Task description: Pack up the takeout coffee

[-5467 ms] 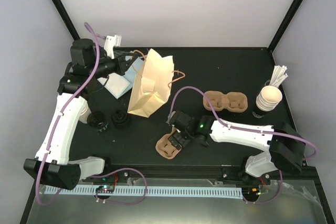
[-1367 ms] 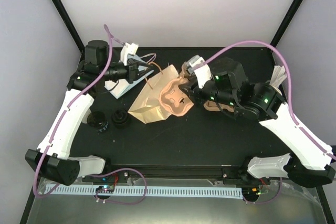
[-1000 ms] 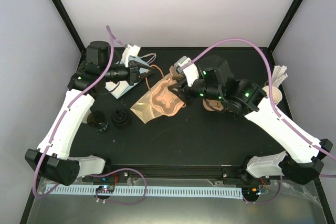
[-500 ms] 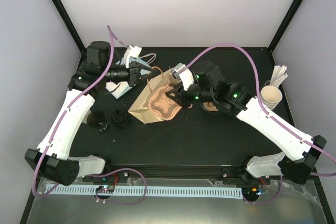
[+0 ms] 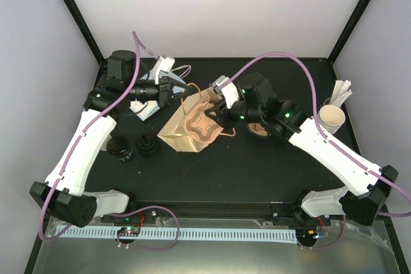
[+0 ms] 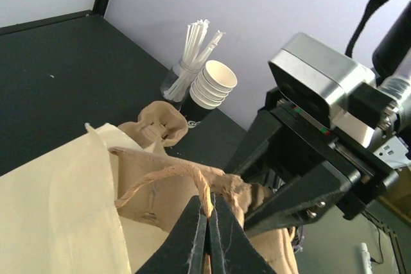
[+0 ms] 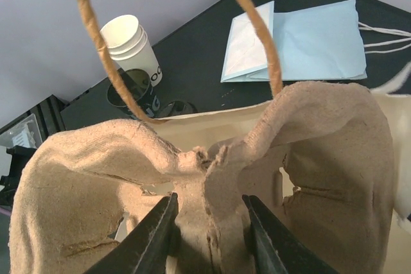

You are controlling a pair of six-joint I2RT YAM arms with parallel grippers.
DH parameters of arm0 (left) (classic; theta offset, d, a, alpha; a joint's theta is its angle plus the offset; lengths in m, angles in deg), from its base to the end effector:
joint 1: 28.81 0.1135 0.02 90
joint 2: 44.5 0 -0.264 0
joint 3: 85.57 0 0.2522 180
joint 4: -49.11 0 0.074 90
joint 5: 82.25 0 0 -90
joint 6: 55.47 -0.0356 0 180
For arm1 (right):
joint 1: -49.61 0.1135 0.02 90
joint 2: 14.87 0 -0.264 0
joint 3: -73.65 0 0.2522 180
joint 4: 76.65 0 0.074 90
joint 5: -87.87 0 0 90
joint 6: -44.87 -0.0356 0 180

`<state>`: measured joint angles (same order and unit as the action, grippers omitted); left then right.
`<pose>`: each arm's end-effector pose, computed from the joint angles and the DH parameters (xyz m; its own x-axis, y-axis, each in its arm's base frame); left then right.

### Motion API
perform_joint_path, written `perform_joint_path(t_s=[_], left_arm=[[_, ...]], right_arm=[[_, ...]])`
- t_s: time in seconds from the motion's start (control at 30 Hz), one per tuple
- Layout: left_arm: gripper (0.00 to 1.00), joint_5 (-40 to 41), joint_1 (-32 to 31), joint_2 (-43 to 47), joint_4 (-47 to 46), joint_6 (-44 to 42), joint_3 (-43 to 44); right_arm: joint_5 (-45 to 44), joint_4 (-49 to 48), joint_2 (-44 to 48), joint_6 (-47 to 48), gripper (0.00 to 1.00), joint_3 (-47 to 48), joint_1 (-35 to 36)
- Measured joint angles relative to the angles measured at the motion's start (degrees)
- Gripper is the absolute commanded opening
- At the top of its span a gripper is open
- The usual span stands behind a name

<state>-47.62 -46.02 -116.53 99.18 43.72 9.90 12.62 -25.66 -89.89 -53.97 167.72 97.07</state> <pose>0.2341 -0.1032 0.4227 -0.5617 0.0790 -0.8235 0.7912 0.3422 -0.5069 0.1841 0.2140 0.3935 -0.4854 -0.3091 -0.8178 -0.7934 0.5487 0.2635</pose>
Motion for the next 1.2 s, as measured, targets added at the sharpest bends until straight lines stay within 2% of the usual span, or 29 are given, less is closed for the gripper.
perform_joint_path(t_s=[0.63, 0.97, 1.2], left_arm=[[0.01, -0.7, -1.3, -0.5, 1.9, -1.1, 1.7], [0.02, -0.8, -1.3, -1.6, 5.2, -3.1, 6.0], [0.02, -1.4, -1.8, -3.3, 7.2, -4.5, 7.1]], right_arm=[[10.6, 1.2, -3.4, -1.4, 0.29, 1.2, -4.9], [10.2, 3.1, -3.3, 0.6, 0.28, 1.2, -5.3], [5.2, 3.5, -2.5, 2.4, 0.26, 1.0, -5.8]])
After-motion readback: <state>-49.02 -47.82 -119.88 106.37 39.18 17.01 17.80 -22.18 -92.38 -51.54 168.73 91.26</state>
